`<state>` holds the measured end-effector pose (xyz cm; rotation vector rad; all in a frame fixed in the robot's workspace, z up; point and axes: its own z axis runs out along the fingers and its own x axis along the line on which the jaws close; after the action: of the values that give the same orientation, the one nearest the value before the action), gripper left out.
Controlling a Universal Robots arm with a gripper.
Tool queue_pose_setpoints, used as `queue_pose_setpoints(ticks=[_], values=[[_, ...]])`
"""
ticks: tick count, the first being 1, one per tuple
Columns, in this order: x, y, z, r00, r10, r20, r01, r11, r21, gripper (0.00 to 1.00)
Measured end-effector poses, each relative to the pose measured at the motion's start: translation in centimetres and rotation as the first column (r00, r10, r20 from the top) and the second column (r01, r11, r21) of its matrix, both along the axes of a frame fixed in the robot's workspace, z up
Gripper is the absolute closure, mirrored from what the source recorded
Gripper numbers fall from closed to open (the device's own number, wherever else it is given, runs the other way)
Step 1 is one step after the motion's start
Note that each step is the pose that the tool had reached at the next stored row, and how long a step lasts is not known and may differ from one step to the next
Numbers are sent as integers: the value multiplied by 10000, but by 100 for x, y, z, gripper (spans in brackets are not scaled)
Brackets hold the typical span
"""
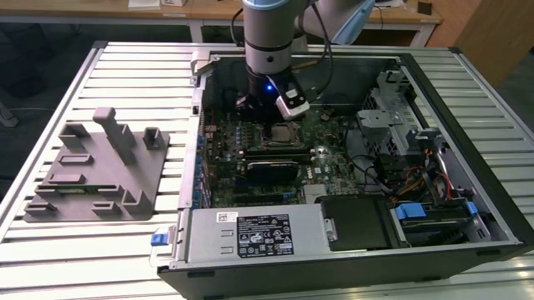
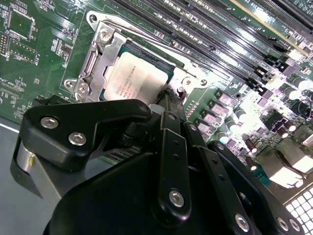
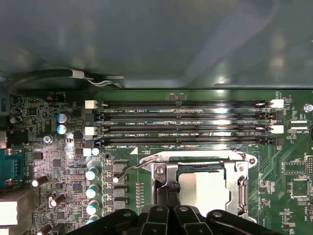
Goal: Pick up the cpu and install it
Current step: 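Close the cpu cover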
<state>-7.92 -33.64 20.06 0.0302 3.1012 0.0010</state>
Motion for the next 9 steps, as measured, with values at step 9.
queue_pose_setpoints(ticks=[9], values=[[-13, 0, -8, 10000, 0, -1, 0, 10000, 6, 89]])
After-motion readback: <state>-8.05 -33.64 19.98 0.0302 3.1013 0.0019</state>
